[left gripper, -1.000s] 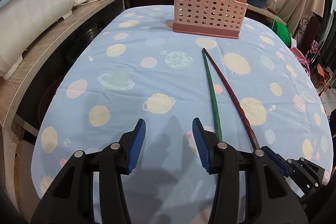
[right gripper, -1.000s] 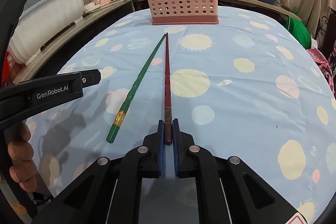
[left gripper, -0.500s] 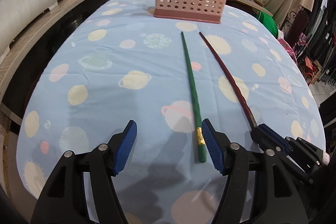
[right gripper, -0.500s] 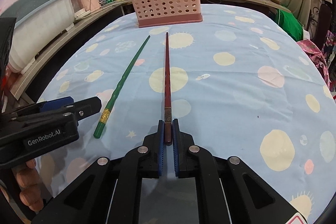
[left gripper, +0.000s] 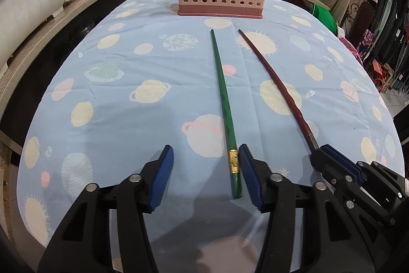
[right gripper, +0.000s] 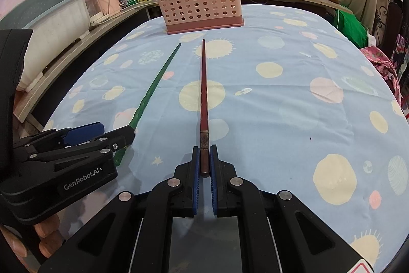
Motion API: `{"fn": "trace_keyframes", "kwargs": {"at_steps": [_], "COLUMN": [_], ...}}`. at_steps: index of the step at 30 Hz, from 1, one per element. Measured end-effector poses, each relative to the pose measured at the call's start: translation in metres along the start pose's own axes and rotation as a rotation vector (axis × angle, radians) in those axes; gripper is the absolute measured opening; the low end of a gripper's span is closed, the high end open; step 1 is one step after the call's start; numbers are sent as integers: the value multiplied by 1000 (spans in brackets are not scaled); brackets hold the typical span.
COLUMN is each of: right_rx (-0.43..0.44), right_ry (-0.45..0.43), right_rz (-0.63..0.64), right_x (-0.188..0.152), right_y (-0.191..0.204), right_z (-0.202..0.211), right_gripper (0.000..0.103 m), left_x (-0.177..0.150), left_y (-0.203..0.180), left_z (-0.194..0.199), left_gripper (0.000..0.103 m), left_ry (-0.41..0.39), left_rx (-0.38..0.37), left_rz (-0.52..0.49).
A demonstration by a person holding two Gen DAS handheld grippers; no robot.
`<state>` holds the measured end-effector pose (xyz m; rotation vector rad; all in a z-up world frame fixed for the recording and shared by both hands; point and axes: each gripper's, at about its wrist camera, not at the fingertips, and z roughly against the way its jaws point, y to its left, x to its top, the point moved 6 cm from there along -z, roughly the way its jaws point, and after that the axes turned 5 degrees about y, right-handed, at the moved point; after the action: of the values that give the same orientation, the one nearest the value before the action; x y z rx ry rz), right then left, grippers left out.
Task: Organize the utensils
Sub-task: 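Close the right tool on the dark red chopstick while the left tool grasps the green chopstick, then lift the dark red and green chopsticks and carry them over the pink basket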
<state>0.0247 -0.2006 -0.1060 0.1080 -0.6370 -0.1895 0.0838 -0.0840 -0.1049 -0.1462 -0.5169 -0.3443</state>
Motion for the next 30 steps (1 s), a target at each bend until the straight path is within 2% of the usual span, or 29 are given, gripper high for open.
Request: {"fn": "trace_keyframes", "kwargs": {"at_steps": [2, 7, 10, 20, 30], "right_rx": [0, 1, 4, 28, 60], "right_ry": [0, 1, 2, -23, -118], "right_rz": [0, 1, 1, -7, -32], "right_x": [-1, -1, -1, 4, 40], "right_y": [0, 1, 1, 2, -2], "right_z": [1, 1, 1, 17, 58], "right_gripper": [7, 7, 7, 7, 7], "left_x": [0, 0, 0, -1, 16], "left_y": [-1, -4, -4, -6, -1], "left_z": [0, 1, 1, 3, 33], "left_gripper": [34, 11, 7, 7, 7], "left_ry": [-3, 4, 8, 38, -13], "left_rx": [0, -15, -16, -31, -46], "left_rz": [-7, -16, -18, -17, -6]}}
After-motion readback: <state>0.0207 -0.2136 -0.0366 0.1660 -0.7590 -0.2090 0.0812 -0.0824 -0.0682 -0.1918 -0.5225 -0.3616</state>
